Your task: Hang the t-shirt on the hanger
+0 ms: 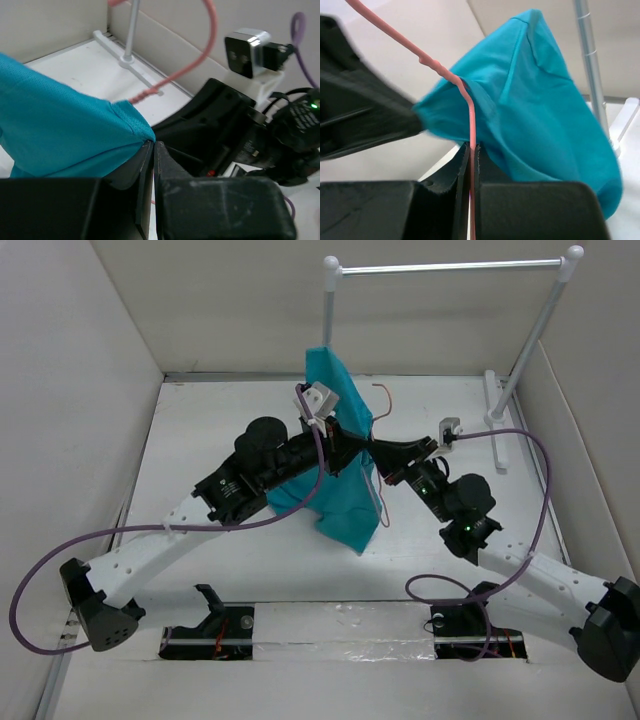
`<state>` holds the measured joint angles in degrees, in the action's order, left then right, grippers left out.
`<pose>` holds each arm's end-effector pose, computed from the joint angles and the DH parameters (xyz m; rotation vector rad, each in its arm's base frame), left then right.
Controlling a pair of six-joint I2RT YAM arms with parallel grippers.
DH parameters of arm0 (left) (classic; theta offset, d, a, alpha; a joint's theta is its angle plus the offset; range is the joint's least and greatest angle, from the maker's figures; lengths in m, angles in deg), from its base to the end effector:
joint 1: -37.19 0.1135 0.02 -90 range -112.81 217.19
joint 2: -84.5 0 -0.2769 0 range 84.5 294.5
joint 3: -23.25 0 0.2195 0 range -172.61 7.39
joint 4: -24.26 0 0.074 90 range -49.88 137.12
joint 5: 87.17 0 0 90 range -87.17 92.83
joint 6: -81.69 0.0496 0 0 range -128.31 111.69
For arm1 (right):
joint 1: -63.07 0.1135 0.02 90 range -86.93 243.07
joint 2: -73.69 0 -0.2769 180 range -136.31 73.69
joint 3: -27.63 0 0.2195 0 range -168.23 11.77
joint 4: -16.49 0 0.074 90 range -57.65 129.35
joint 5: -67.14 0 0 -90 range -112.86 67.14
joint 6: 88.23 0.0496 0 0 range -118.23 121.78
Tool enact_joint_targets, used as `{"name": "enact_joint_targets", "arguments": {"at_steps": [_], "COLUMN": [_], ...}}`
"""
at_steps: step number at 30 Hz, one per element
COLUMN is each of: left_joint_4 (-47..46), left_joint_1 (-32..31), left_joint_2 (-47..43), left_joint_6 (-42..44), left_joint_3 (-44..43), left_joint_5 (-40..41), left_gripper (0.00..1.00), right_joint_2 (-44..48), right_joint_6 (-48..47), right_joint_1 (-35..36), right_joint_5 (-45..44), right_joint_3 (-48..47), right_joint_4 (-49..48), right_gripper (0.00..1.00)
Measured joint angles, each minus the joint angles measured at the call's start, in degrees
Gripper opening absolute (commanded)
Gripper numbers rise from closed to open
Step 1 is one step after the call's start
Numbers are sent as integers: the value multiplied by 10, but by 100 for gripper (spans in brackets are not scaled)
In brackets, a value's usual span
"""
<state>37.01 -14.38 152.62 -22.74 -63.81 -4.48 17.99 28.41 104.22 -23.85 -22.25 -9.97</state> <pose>0.1485 -0.1973 0.4550 0.5964 1.4299 -1.0207 0.1496 0.1296 0.3636 -0.1452 1.2665 1.0182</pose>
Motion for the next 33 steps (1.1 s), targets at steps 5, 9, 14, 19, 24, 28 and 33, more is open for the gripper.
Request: {"name": "enact_joint_targets", "arguments": {"at_steps": [5,9,14,19,24,28,33], "left_joint_4": [4,8,10,12,16,26,17], "left_joint_1": [-2,-2,-2,-2,-2,-2,-2], "left_joint_2": [-31,-33,-33,-32,-32,-32,-38], "left_joint_6": [-5,-11,-15,-20,-25,-33,-53], "left_joint_3": [18,23,24,24,24,24,24], "left_joint_5": [-19,-24,-23,-16,-11,-8,-5], "left_gripper": [0,0,0,0,14,20,33], "right_joint_2": [-10,-28,-35,-4,45,77,87], "right_joint_6": [1,-1,-1,-8,-19,-30,-38], "right_joint_1": [-14,-14,-8,-2,0,1,1], "right_joint_5": [2,3,-16,-37,-52,-64,-70], "right_joint_3": [-5,-15,-7,2,2,2,2], "right_joint_4": [-32,-64,-109,-122,-123,-123,-122], "right_gripper": [0,0,0,0,0,0,0]}}
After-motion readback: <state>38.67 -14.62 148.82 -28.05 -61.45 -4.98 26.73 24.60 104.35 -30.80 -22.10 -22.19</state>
